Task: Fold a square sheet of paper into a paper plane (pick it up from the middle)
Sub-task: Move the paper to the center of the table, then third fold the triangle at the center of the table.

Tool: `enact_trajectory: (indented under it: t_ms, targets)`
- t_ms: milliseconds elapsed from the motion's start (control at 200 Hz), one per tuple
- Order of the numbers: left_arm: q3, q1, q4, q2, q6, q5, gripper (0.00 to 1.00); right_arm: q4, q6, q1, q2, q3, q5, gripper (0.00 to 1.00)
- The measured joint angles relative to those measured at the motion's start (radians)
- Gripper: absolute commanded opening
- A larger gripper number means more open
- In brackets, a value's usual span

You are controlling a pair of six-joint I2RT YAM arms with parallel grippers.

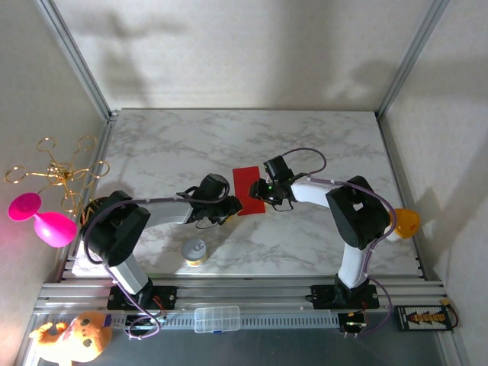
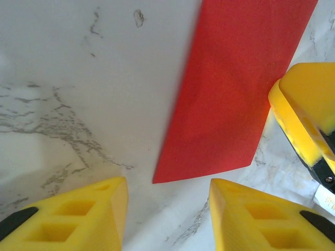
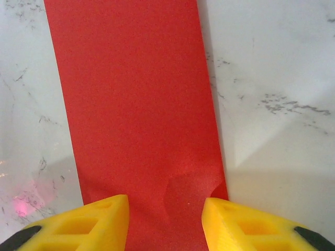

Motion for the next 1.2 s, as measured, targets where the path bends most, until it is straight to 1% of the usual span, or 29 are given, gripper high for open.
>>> enact_trajectory:
  t_ms: [145,466,766,1202]
  targets:
    - [0.014,0.0,0.001,0.018,0.005,0.008,0.33,0.003,0.007,-0.005,0.0,-0.003,-0.008,0.39]
    - [0.02,0.0,0.001,0.03,0.005,0.01,0.33,0.014,0.043,-0.019,0.003,-0.016,-0.021,0.32]
    - [0.029,0.0,-0.002,0.042,0.005,0.013,0.32,0.041,0.097,-0.042,0.01,-0.028,-0.079,0.32]
    - [0.112,-0.004,-0.025,0.094,0.054,0.006,0.33,0.056,0.108,-0.045,0.014,-0.031,-0.094,0.31]
